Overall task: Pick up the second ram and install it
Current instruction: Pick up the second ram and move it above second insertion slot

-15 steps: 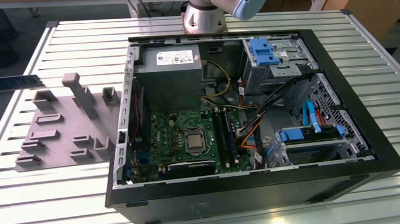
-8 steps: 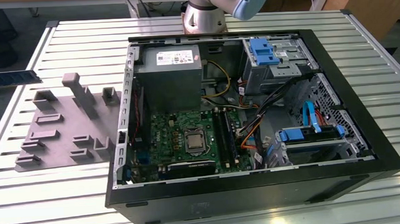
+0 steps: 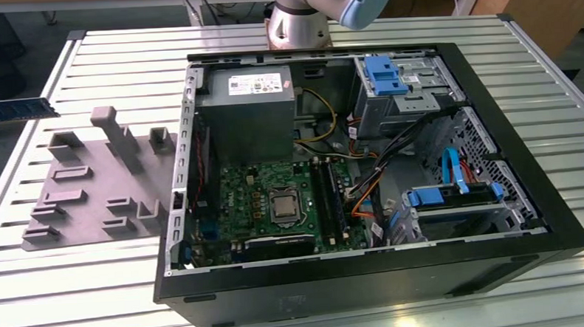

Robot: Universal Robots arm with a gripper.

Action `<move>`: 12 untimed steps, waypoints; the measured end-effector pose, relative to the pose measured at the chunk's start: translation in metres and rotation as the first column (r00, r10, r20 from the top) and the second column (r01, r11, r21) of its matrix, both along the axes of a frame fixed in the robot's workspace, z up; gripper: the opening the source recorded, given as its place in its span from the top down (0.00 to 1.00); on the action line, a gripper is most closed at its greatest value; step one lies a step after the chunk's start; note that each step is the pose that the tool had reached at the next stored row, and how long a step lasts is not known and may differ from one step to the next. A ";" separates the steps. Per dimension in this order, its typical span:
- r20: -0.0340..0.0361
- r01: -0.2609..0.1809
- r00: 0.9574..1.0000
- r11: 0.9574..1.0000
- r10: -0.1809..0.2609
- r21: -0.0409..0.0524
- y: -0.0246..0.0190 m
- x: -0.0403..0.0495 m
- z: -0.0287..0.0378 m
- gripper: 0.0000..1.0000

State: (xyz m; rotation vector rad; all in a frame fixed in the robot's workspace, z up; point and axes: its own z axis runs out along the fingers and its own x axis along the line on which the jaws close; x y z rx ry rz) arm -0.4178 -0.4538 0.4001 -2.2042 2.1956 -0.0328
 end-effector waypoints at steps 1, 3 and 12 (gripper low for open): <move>0.000 0.000 1.000 1.000 0.000 0.000 0.0000 0.0000 0.0000 0.86; 0.000 0.000 1.000 1.000 0.000 0.000 0.0000 0.0000 0.0001 0.86; 0.000 0.000 1.000 1.000 0.000 0.000 0.0000 0.0048 0.0001 0.86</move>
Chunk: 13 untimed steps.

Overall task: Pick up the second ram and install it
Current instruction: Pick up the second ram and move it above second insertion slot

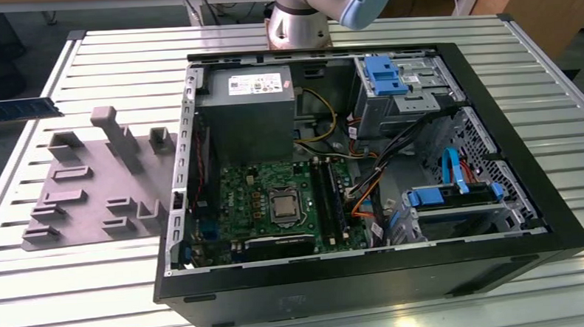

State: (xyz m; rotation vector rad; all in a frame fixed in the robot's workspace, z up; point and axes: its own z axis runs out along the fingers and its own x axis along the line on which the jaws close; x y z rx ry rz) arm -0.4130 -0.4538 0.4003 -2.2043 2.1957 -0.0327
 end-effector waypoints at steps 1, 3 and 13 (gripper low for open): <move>0.000 0.000 1.000 1.000 0.000 0.000 0.0000 0.0010 0.0000 0.86; 0.000 0.000 1.000 1.000 0.000 0.000 0.0000 0.0031 0.0000 0.86; 0.000 0.000 1.000 1.000 0.000 0.000 0.0000 0.0148 0.0000 0.86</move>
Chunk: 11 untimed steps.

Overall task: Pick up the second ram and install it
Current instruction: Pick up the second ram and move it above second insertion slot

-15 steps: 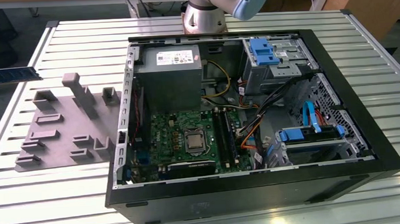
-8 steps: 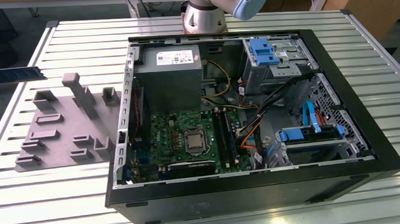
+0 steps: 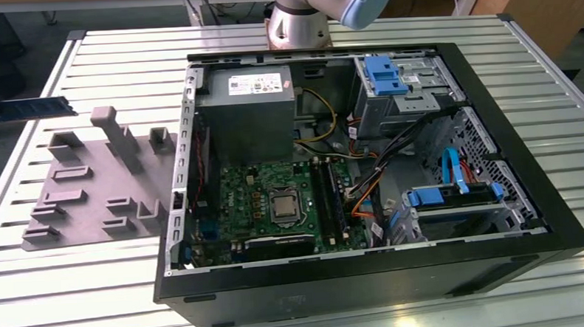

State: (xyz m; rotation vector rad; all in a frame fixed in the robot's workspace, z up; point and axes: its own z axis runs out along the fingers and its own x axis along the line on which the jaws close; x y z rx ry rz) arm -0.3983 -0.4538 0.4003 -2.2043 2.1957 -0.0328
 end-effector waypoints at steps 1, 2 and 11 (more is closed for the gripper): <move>0.000 0.000 1.000 1.000 0.000 0.000 0.0000 0.0012 0.0000 0.86; 0.000 0.000 1.000 1.000 0.000 0.000 0.0000 0.0024 0.0000 0.86; 0.000 0.000 1.000 1.000 0.000 0.000 0.0000 0.0141 0.0000 0.86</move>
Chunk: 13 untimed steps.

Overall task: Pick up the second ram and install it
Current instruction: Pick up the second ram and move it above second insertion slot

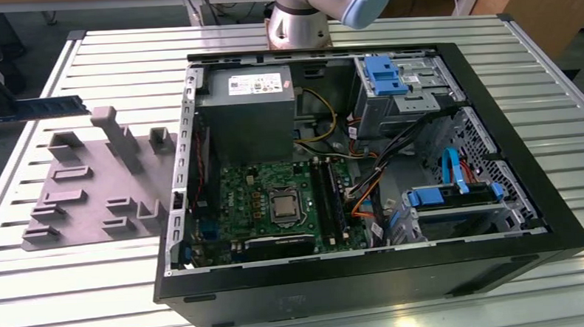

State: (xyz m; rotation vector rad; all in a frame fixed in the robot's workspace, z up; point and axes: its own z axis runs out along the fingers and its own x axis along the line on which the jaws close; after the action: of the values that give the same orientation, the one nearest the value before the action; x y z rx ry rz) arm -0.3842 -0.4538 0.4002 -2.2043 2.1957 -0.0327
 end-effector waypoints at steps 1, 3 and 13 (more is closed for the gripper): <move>0.000 0.000 1.000 1.000 0.000 0.000 0.0000 0.0013 0.0000 0.86; 0.000 0.000 1.000 1.000 0.000 0.000 0.0000 0.0038 0.0000 0.86; 0.000 0.000 1.000 1.000 0.000 0.000 0.0000 0.0167 0.0000 0.86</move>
State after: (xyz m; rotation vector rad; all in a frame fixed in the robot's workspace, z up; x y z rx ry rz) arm -0.3675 -0.4538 0.4002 -2.2043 2.1956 -0.0327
